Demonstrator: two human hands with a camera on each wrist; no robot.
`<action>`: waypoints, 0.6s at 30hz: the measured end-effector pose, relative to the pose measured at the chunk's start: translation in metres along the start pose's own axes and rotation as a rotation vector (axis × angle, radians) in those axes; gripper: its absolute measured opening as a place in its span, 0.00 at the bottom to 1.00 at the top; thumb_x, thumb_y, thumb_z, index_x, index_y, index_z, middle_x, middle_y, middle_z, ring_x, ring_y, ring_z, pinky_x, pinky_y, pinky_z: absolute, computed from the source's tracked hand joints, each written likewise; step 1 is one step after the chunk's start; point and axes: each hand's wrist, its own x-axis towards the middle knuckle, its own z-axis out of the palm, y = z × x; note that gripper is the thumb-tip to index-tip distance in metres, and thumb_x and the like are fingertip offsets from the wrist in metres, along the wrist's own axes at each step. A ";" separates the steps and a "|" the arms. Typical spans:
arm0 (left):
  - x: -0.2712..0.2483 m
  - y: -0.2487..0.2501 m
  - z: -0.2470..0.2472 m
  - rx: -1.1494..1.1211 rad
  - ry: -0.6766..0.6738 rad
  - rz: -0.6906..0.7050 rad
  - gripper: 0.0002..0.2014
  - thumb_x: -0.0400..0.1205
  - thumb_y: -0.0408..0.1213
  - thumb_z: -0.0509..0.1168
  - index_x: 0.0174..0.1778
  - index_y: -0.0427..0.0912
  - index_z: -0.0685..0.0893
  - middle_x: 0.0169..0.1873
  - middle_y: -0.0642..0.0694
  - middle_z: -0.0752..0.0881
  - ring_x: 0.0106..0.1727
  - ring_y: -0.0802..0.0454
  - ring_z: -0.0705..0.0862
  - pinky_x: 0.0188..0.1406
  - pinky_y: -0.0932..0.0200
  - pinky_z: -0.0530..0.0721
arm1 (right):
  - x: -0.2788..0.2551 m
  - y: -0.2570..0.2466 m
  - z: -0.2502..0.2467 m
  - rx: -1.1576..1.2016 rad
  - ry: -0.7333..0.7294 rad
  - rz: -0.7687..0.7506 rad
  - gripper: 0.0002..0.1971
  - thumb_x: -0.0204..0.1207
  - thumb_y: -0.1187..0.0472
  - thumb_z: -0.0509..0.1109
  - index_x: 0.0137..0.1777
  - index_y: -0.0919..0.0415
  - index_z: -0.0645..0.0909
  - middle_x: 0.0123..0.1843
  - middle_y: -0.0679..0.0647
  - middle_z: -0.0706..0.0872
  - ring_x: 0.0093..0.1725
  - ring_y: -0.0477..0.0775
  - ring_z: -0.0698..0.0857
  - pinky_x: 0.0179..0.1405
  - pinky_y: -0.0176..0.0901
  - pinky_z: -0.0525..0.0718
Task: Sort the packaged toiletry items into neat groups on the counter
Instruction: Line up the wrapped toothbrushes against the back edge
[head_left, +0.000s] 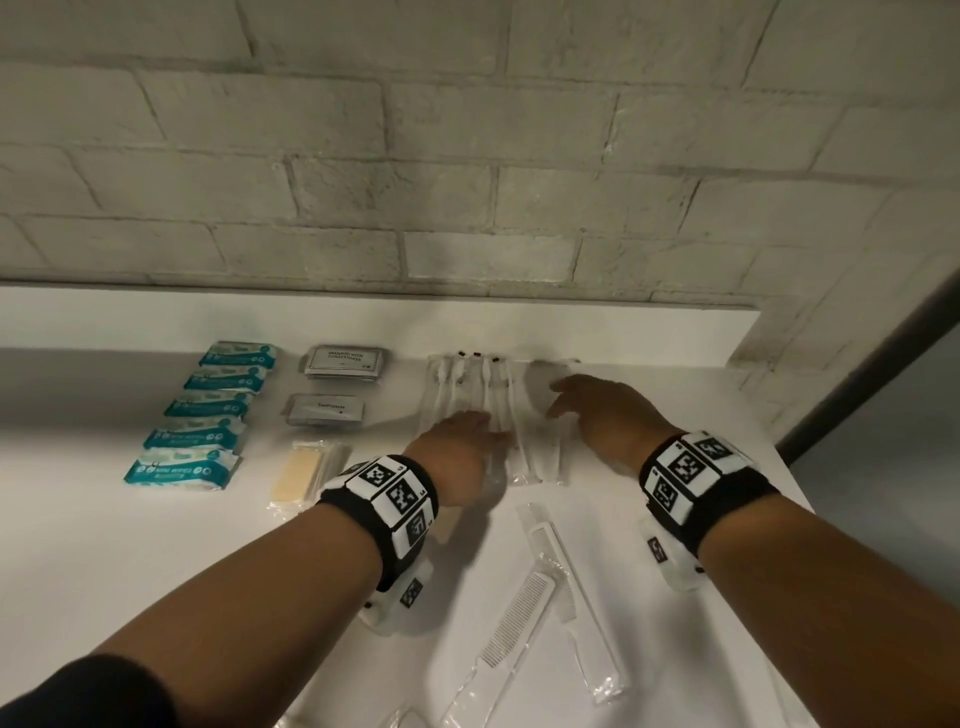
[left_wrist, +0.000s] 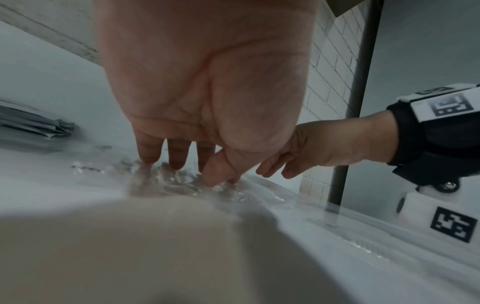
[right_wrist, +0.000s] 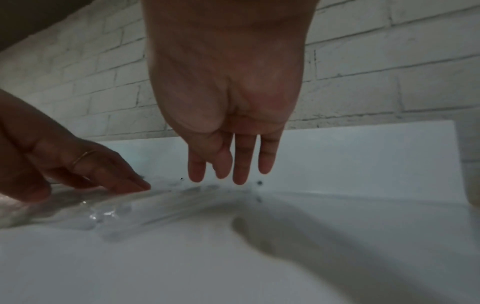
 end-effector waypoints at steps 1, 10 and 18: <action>0.002 0.006 0.001 -0.008 0.009 0.007 0.30 0.83 0.33 0.57 0.82 0.50 0.61 0.82 0.39 0.58 0.83 0.41 0.58 0.80 0.50 0.62 | -0.008 0.007 0.001 0.056 -0.017 0.017 0.26 0.76 0.76 0.57 0.66 0.50 0.83 0.80 0.43 0.69 0.78 0.48 0.70 0.77 0.39 0.65; 0.008 0.013 0.006 0.031 0.040 0.112 0.29 0.82 0.40 0.50 0.82 0.50 0.61 0.84 0.44 0.56 0.84 0.36 0.52 0.81 0.38 0.56 | -0.006 -0.009 0.006 0.122 0.005 0.244 0.19 0.81 0.48 0.63 0.63 0.60 0.81 0.63 0.59 0.84 0.64 0.61 0.82 0.62 0.48 0.79; 0.009 0.018 0.003 0.066 0.025 0.117 0.28 0.85 0.36 0.53 0.83 0.41 0.59 0.83 0.41 0.58 0.82 0.33 0.57 0.78 0.37 0.62 | 0.013 -0.021 0.021 0.142 -0.039 0.258 0.18 0.82 0.47 0.62 0.71 0.46 0.78 0.70 0.57 0.76 0.69 0.59 0.78 0.70 0.51 0.75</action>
